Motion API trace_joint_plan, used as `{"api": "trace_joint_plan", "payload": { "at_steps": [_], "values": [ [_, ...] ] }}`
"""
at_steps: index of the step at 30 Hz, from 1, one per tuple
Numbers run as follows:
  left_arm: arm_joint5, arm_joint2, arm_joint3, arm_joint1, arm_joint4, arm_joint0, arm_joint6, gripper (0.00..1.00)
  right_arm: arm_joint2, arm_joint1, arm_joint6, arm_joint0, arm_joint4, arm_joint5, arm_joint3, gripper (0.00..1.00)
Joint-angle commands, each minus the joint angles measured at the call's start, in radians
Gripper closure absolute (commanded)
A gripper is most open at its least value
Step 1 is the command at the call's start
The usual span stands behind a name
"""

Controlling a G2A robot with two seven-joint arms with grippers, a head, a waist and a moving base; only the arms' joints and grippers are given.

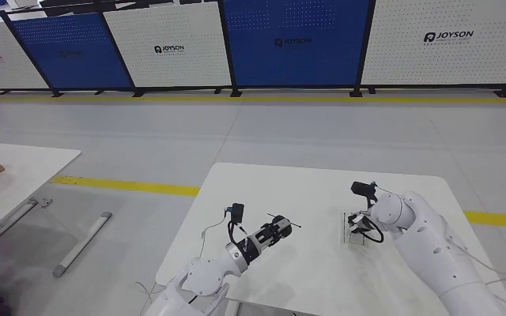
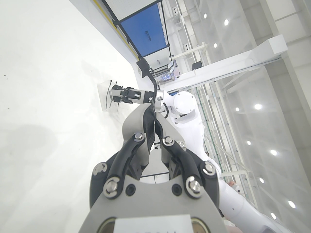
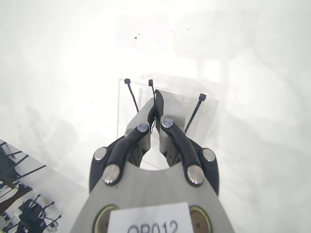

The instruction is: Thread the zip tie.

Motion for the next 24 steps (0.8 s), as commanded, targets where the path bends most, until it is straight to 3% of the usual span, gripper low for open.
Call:
{"api": "trace_joint_plan", "payload": {
  "at_steps": [1, 7, 11, 18, 24],
  "values": [
    [0.000, 0.000, 0.000, 0.000, 0.000, 0.000, 0.000, 1.00, -0.003, -0.003, -0.001, 0.003, -0.003, -0.003, 0.008, 1.00],
    [0.000, 0.000, 0.000, 0.000, 0.000, 0.000, 0.000, 1.00, 0.002, -0.003, -0.003, -0.005, -0.017, -0.018, -0.002, 1.00],
    [0.000, 0.000, 0.000, 0.000, 0.000, 0.000, 0.000, 1.00, 0.018, 0.009, -0.010, -0.032, -0.044, -0.007, -0.058, 1.00],
    [0.000, 0.000, 0.000, 0.000, 0.000, 0.000, 0.000, 1.00, 0.089, 0.051, -0.008, -0.123, -0.113, 0.046, -0.235, 1.00],
    [0.000, 0.000, 0.000, 0.000, 0.000, 0.000, 0.000, 1.00, 0.193, 0.092, -0.055, -0.236, -0.149, 0.070, -0.405, 1.00]
  ]
}}
